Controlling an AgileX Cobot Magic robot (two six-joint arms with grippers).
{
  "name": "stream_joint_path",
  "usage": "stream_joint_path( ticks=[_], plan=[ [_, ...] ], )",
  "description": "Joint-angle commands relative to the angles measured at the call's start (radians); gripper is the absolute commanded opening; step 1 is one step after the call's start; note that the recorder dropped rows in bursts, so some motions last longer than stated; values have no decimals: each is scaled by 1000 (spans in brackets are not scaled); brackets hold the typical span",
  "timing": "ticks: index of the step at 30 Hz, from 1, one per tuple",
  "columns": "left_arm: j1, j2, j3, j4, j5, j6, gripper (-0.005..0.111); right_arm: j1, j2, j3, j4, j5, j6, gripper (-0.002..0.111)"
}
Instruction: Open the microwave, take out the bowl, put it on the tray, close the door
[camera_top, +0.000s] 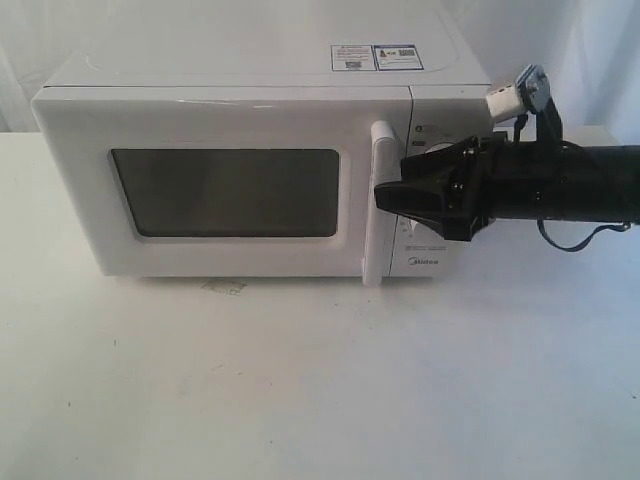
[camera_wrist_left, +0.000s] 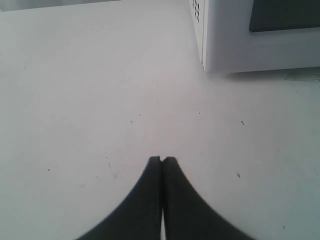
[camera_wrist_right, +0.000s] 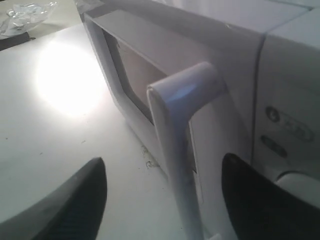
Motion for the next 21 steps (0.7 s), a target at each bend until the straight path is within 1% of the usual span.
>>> stream_joint_path(
  ticks=[1,6,10,14,16,21],
  plan=[
    [2,-4,4,-4,2,0,0,44,-22,-21,-81,116,-41,63],
    [2,-4,4,-4,2,0,0,44,-71,-21,-109,131,-41,63],
    [2,-4,4,-4,2,0,0,45,-84,-21,-87,113,-41,63],
    [2,-4,4,-4,2,0,0,45,-79,-21,-13,119,-41,63],
    [2,-4,4,-4,2,0,0,54,-51,-21,26,142,-41,63],
    [2,-4,4,-4,2,0,0,63,17,-26,85,134,-41,62]
  ],
)
